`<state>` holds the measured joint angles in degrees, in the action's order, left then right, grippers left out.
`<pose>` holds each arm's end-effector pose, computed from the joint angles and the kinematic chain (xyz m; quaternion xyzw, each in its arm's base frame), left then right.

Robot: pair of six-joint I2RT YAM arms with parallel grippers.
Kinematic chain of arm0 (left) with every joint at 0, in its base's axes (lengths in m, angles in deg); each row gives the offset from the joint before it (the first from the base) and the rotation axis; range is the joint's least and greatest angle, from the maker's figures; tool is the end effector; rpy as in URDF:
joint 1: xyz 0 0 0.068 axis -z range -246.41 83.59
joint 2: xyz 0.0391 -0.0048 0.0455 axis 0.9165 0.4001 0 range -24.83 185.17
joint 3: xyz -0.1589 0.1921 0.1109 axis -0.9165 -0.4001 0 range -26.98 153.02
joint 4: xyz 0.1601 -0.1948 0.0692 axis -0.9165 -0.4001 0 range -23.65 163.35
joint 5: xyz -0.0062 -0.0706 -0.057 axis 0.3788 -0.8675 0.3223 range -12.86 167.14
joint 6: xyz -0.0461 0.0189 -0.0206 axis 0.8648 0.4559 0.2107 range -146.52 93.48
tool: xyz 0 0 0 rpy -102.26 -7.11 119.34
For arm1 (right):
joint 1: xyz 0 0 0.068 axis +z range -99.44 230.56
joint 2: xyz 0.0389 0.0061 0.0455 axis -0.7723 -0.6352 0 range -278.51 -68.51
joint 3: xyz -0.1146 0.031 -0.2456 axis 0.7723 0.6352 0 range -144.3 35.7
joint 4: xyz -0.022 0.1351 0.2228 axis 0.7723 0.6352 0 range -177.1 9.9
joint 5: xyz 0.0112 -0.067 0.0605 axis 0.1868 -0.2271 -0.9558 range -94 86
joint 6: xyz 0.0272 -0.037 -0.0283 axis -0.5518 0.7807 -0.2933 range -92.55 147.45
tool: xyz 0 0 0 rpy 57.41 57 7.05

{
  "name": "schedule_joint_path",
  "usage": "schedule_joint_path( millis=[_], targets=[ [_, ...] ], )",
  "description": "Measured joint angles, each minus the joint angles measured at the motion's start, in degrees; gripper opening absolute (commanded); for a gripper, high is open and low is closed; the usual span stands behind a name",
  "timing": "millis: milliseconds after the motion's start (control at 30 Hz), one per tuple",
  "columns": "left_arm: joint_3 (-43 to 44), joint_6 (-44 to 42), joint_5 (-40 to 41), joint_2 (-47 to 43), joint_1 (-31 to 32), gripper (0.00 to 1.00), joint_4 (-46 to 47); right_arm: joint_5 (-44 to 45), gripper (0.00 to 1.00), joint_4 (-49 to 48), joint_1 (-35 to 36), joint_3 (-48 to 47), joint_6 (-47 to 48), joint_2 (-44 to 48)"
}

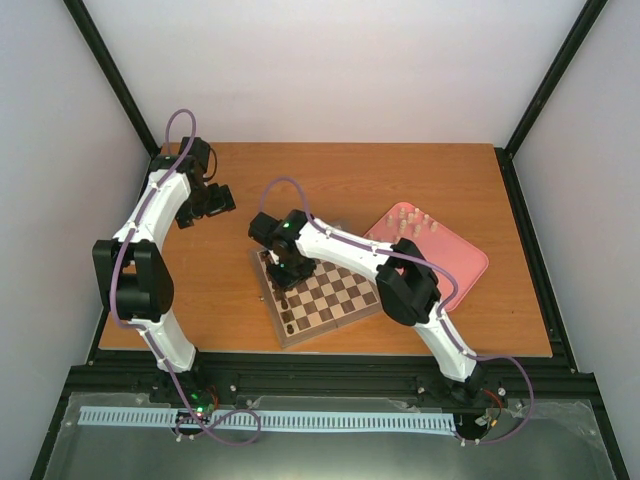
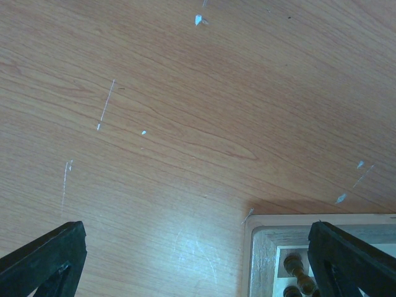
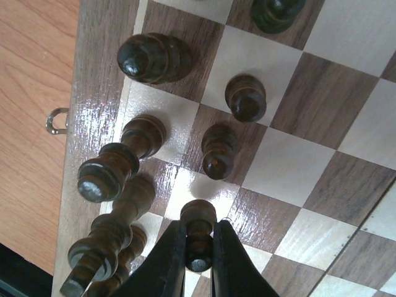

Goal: Set up the chess pieces on the board
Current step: Place the chess piece on the chessboard.

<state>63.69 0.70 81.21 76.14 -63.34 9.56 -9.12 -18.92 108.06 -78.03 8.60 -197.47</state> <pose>0.3518 -0.0163 0.2827 -0.2119 0.9668 -0.0022 0.1427 0.2395 0.3818 0.2035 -0.3324 0.9403 0.0705 0.0175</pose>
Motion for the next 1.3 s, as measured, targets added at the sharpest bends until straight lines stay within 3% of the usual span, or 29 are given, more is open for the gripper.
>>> schedule_joint_path(
  millis=[367,533,1300],
  targets=[
    [-0.35,0.00,0.00,0.00,0.00,1.00,0.17,-0.52,0.05,0.83,0.04,-0.92,0.52,-1.81],
    [-0.37,0.00,0.00,0.00,0.00,1.00,0.35,-0.52,0.17,1.18,0.04,-1.49,0.92,-2.36],
    [-0.37,0.00,0.00,0.00,0.00,1.00,0.33,1.64,0.43,3.04,0.04,-3.56,1.66,-1.73]
  ],
)
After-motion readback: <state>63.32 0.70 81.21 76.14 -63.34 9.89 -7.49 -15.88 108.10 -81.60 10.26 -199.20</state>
